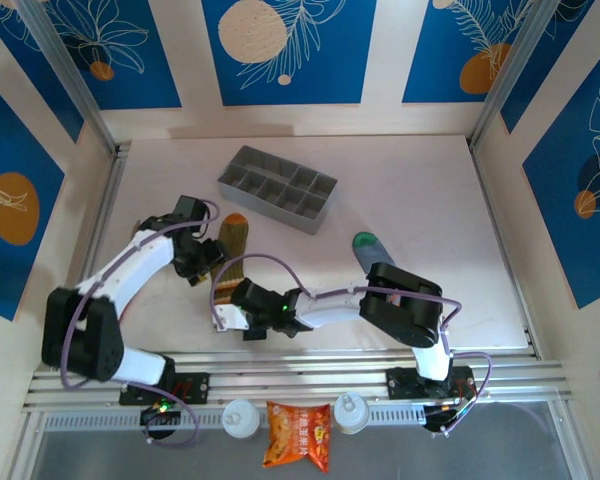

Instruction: Roll the socks

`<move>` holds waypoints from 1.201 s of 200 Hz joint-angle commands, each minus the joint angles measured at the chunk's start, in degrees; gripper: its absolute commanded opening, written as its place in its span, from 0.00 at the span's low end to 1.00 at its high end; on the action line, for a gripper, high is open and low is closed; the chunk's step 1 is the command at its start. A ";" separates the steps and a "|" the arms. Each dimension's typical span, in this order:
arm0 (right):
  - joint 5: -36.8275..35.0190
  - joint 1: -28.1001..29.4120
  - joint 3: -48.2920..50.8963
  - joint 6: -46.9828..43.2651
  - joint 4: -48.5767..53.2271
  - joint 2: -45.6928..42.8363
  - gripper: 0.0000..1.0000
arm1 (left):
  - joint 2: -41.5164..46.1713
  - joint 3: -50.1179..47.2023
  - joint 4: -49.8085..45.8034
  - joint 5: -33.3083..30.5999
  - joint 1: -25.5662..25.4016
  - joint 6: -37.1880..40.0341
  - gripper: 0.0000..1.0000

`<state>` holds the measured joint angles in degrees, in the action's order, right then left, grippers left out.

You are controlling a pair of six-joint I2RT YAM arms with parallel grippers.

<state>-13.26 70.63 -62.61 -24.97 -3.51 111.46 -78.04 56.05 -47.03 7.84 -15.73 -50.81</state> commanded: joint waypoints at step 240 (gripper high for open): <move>19.41 -4.11 -5.93 18.29 6.18 1.39 0.00 | 22.49 -33.29 13.73 16.35 -2.72 -50.33 0.63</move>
<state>4.43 66.00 -67.00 -7.11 3.66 111.83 -54.33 22.26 -34.28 22.76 -17.32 -95.20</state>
